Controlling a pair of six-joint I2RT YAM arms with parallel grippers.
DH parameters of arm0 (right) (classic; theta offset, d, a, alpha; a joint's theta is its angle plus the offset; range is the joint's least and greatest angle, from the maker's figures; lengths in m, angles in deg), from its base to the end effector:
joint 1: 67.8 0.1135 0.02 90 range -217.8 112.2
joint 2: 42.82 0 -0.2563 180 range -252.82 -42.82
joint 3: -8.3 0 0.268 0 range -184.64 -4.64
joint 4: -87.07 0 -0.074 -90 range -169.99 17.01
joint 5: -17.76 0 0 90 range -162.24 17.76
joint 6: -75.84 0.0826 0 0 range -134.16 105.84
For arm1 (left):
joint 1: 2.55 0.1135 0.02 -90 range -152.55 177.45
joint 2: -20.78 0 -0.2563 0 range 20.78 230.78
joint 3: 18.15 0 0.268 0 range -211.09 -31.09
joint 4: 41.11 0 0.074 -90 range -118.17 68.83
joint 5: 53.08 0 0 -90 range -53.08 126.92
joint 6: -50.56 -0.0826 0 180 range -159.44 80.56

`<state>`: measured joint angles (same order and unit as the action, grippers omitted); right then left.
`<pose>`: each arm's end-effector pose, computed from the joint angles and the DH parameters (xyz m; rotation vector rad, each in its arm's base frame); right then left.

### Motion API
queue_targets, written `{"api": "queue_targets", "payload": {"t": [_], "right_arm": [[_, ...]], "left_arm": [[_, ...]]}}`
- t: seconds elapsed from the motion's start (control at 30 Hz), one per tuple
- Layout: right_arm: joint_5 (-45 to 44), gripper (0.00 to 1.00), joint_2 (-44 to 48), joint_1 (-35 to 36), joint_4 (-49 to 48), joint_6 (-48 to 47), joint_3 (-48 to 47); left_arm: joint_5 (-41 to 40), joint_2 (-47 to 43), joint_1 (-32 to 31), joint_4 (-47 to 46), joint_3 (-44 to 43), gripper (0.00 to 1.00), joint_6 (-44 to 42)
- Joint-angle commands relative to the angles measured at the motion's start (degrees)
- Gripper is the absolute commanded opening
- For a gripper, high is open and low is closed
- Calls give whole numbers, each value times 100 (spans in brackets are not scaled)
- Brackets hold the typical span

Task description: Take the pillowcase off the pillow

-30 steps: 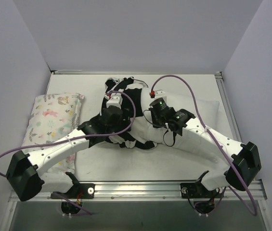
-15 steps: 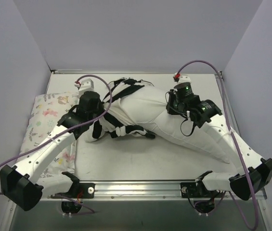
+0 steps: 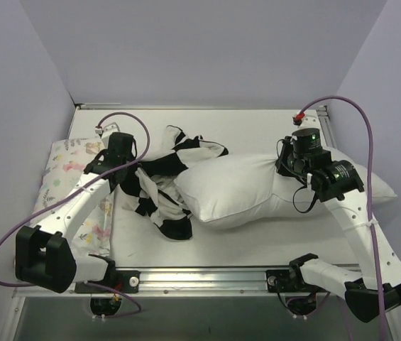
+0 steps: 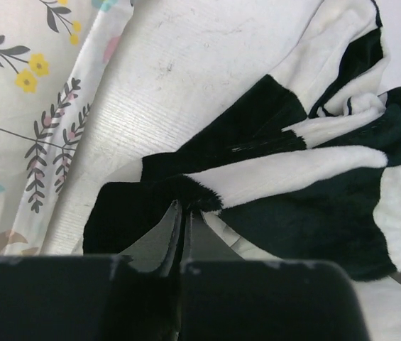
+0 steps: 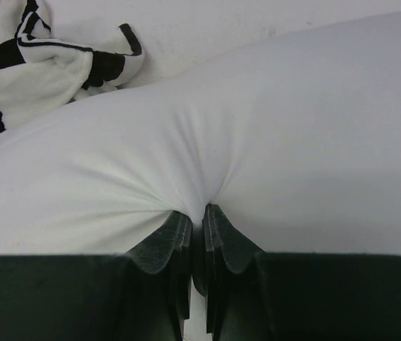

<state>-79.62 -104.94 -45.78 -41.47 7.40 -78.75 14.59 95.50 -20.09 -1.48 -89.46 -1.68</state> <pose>0.2660 0.0961 0.3834 0.0734 2.0460 0.3471 0.3240 -0.0695 0.2421 -0.5840 2.1778 -0.0601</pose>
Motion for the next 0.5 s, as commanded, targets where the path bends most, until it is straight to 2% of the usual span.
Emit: {"api": "queue_targets", "payload": {"t": [0.0,0.2,0.47], "right_arm": [[-308,0,245,-57,-548,-12,-367],[-317,0,44,-58,-513,6,-1210],[-274,0,-853,-119,-653,76,-2292]], "left_arm": [[307,8,-12,-314,27,0,38],[641,253,-39,-753,633,0,363],[757,693,-557,-1351,1196,0,733]]}}
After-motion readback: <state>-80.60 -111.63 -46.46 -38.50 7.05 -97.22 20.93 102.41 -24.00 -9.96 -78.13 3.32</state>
